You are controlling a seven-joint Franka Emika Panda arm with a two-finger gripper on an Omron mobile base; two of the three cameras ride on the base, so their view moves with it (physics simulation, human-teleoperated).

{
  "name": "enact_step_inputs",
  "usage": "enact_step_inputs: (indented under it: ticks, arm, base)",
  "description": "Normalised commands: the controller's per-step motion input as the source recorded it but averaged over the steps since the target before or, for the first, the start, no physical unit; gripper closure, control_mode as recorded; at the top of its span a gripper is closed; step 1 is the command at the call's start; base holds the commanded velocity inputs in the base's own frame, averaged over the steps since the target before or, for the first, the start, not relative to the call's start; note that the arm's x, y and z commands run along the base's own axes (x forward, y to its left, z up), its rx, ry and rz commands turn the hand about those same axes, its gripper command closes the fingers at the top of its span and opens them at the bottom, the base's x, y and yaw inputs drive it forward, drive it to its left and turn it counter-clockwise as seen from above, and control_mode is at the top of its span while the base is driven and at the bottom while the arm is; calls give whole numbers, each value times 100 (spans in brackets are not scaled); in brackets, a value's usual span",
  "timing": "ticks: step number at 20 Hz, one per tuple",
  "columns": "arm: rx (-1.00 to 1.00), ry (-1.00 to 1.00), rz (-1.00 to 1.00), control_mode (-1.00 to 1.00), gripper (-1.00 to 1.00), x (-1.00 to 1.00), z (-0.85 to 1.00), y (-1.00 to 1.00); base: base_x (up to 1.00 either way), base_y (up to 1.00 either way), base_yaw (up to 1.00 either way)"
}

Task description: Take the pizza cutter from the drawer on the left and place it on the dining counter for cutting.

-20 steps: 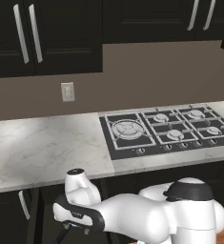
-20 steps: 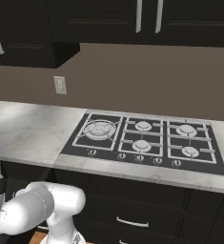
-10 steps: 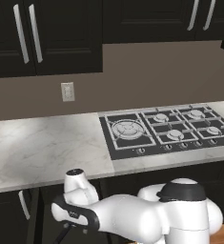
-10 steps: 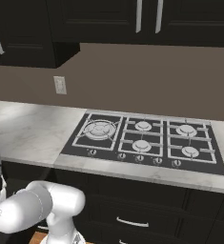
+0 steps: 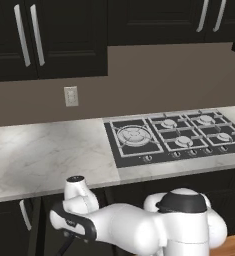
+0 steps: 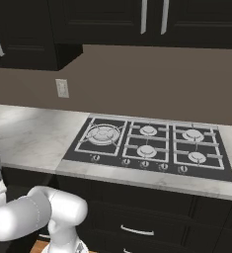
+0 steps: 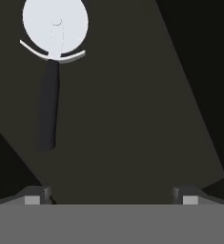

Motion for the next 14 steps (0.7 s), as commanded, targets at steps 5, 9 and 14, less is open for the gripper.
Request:
enact_step_inputs:
  ticks: [5,9,14]
  arm:
    - [0,0,2,-100,-100,13,-12,11]
    - [-2,-7,0,-100,-100,2,-26,1]
    - [-2,-13,0,-100,-100,16,-26,0]
  base:
    - [0,0,0]
    - [0,0,0]
    - [0,0,0]
